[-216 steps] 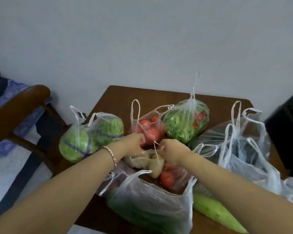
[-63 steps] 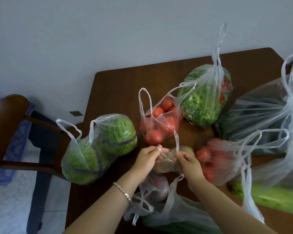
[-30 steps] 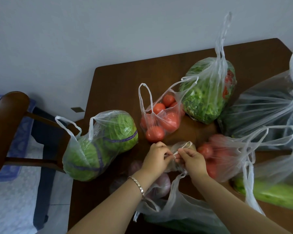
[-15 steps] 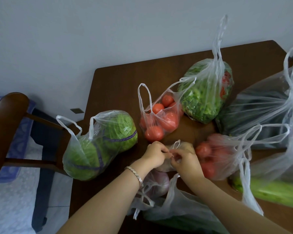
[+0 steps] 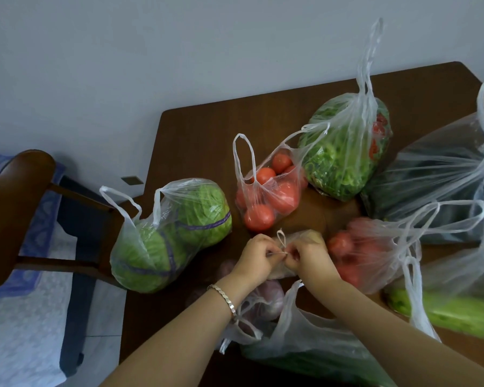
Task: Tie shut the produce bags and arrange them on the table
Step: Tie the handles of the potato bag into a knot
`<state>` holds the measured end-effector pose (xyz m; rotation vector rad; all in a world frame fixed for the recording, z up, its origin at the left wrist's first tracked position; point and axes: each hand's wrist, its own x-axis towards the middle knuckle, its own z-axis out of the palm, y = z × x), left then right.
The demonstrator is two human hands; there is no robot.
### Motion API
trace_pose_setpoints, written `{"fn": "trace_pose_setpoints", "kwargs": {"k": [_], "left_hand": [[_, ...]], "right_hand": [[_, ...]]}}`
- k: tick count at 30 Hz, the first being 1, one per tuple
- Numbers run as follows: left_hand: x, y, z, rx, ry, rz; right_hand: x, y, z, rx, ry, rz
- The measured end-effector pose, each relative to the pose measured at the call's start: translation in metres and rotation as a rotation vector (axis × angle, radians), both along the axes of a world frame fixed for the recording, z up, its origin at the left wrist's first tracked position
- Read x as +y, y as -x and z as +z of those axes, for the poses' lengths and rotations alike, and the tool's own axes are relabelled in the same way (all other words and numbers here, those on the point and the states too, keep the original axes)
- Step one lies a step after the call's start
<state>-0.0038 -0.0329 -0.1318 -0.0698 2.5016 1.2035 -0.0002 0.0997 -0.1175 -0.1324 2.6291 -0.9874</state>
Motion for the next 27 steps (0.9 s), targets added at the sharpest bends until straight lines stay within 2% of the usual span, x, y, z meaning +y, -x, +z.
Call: {"fn": "trace_pose_setpoints", "kwargs": {"k": [2,6,9,14,18,20,21,23,25,27], "left_hand": [[-0.001,-0.002,0.001,0.005,-0.045,0.012],[-0.001,-0.003,0.001,0.026,-0.057,0.023],[-0.001,-0.005,0.001,0.029,-0.065,0.034],[0.002,-0.007,-0.001,0.090,-0.042,0.042],[0.003,-0.008,0.000,0.044,-0.095,0.080],[0.003,-0.007,0.000,0.021,-0.112,0.098],[0.003,-0.007,0.000,0.017,-0.107,0.088],[0.003,-0.006,0.001,0.019,-0.080,0.050],[0.004,-0.004,0.001,-0.003,-0.035,0.023],[0.005,-0.003,0.003,-0.047,0.004,0.010]], "right_hand": [[0.002,-0.001,0.002,0.083,0.032,-0.017],[0.008,-0.003,0.000,0.123,0.286,-0.134],[0.014,0.004,-0.005,-0.068,0.446,-0.225],[0.021,0.013,-0.010,-0.132,0.391,-0.057],[0.027,0.012,-0.011,-0.355,0.616,-0.089],[0.028,0.007,-0.013,-0.391,0.646,-0.103],[0.028,0.004,-0.013,-0.350,0.613,-0.113],[0.027,-0.001,-0.011,-0.147,0.479,-0.130],[0.027,-0.005,-0.011,0.147,0.348,-0.037],[0.028,-0.009,-0.009,0.355,0.260,0.101]]}}
